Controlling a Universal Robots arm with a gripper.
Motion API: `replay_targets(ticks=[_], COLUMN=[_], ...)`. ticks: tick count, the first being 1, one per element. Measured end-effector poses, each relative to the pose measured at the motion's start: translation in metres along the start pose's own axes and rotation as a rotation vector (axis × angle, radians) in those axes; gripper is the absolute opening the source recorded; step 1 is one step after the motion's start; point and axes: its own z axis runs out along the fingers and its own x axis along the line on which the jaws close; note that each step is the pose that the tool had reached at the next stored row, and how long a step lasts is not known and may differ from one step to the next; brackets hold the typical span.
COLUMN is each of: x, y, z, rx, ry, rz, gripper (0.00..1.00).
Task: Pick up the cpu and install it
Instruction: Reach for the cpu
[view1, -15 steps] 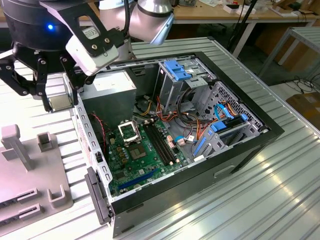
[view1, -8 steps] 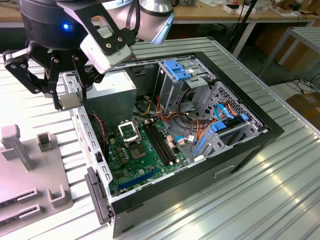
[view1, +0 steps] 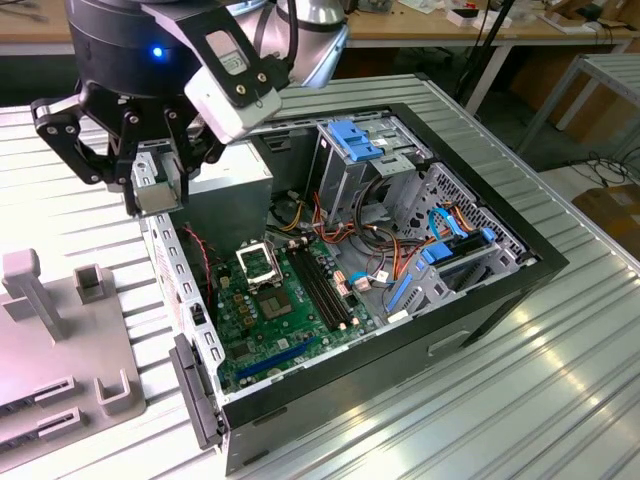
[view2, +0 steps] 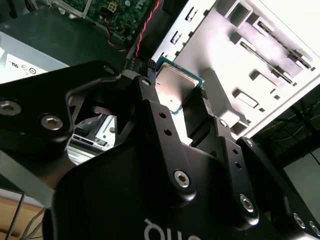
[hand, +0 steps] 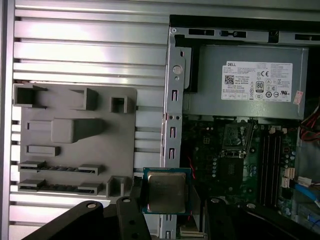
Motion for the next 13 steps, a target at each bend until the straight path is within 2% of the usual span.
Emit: replay_targets(ticks=[9, 13], x=[-0.0122, -0.0196], y=[-0.0006, -0.001], z=[-0.0004, -0.0007], rx=[0.0, -0.0001], ry=[0.0004, 0.0006], rz=[0.0, 0.0], gripper=[0.47, 0.47])
